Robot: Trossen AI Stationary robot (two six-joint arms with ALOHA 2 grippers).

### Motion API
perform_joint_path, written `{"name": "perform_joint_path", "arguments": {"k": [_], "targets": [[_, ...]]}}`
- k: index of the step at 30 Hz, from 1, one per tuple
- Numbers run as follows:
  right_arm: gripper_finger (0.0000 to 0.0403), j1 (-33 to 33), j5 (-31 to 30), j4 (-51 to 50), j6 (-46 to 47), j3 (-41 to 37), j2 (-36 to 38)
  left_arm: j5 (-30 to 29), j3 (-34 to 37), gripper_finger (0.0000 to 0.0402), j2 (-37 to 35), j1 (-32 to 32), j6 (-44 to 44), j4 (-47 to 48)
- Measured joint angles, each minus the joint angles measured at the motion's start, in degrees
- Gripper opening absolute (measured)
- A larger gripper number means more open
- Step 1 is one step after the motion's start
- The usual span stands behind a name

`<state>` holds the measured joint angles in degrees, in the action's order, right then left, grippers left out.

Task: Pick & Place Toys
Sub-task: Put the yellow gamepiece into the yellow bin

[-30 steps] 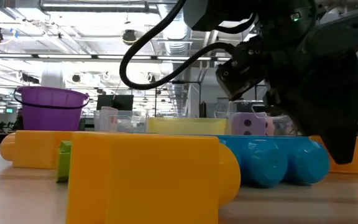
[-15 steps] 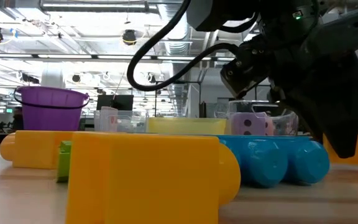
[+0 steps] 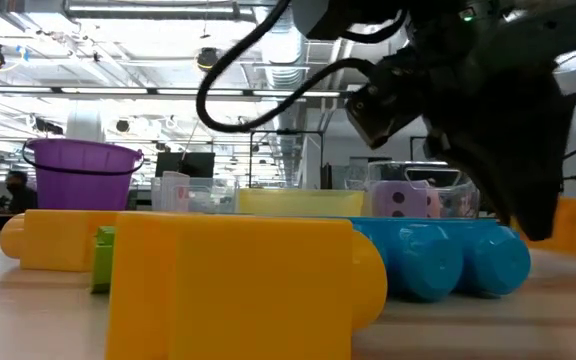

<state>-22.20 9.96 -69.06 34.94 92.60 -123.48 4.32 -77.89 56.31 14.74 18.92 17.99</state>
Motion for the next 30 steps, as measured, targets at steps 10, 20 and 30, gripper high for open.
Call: {"name": "perform_joint_path", "arguments": {"k": [10,20,30], "targets": [[0.0103,2.0,-3.6,-1.8,0.0,4.9,0.0,0.1,0.0,0.0145,0.0,0.0,0.9,0.0],[0.0103,5.6,-7.5,-6.3,0.0,13.8,0.0,2.0,0.0,0.0145,-0.1,0.0,0.9,1.2],[0.0102,11.8,-10.7,-7.2,-0.5,20.6,0.0,2.1,-0.1,0.0145,-2.1,0.0,0.9,11.9]]}}
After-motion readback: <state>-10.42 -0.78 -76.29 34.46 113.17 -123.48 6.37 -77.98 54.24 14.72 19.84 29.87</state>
